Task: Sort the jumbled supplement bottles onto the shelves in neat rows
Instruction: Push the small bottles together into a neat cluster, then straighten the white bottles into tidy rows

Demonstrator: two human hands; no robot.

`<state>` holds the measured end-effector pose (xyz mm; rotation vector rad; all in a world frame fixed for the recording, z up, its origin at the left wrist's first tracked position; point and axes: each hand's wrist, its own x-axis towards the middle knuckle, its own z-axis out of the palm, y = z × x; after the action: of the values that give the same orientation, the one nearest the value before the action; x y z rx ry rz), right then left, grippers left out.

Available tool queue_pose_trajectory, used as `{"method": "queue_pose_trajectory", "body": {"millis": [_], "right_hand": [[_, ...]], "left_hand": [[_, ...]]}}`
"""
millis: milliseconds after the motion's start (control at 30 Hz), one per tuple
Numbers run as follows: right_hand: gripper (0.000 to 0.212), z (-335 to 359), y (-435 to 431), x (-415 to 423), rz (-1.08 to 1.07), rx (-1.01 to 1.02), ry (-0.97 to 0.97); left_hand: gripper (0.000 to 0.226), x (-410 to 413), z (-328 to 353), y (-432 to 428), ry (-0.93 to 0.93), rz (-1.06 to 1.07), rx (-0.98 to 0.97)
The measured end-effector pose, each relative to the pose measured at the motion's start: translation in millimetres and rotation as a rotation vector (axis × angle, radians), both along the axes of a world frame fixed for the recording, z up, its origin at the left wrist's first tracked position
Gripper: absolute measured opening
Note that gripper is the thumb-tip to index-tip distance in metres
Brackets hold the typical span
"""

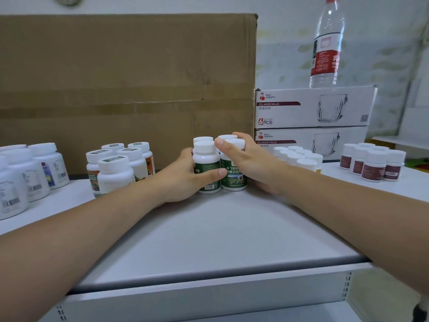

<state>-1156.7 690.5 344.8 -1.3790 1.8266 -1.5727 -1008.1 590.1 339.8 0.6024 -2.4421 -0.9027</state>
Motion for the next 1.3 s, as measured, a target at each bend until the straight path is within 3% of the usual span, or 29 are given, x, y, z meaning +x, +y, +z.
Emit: {"method": "queue_pose_trajectory", "body": {"millis": [100,200,300,567,700,800,933,1100,1300], "right_hand": [[0.084,2.9,4.6,4.2,-0.004,0.005,0.008],[0.111,1.9,0.4,6.4,-0.010,-0.016,-0.020],[0.117,0.6,-2.8,5.4,-0.009,-0.011,-0.019],[0.103,21.6,6.8,9.6,-0.097,-0.047,-0.059],[0.067,42.4,17.6,13.1,-0.105,-0.161,0.096],[0.058,59.5,23.4,21.6,-0.140,-0.201,0.184],[0.050,80.6,25.5,45.6,-0.132,-0.232,0.235],[0.056,85.3,-2.5,97.0,0.001,-0.206,0.203],[0.095,52.3,-55.8,141.5,0.135,-0.057,0.116]], "left_hand": [[0.083,-0.6,0.6,0.0,-0.005,-0.007,-0.016],[0.086,-0.6,-0.3,0.3,0.003,0.005,-0.019],[0.093,0.5,0.7,4.1,-0.006,0.041,-0.020],[0.155,7.1,11.8,9.3,0.000,0.134,-0.053],[0.135,18.1,38.9,28.4,-0.027,0.151,-0.287],[0.130,41.4,69.7,38.2,-0.160,0.177,-0.495],[0.123,87.1,94.0,36.5,-0.207,0.246,-0.558],[0.123,141.3,87.2,13.5,-0.185,0.296,-0.446],[0.142,171.2,51.6,-32.8,-0.108,0.192,-0.096]]}}
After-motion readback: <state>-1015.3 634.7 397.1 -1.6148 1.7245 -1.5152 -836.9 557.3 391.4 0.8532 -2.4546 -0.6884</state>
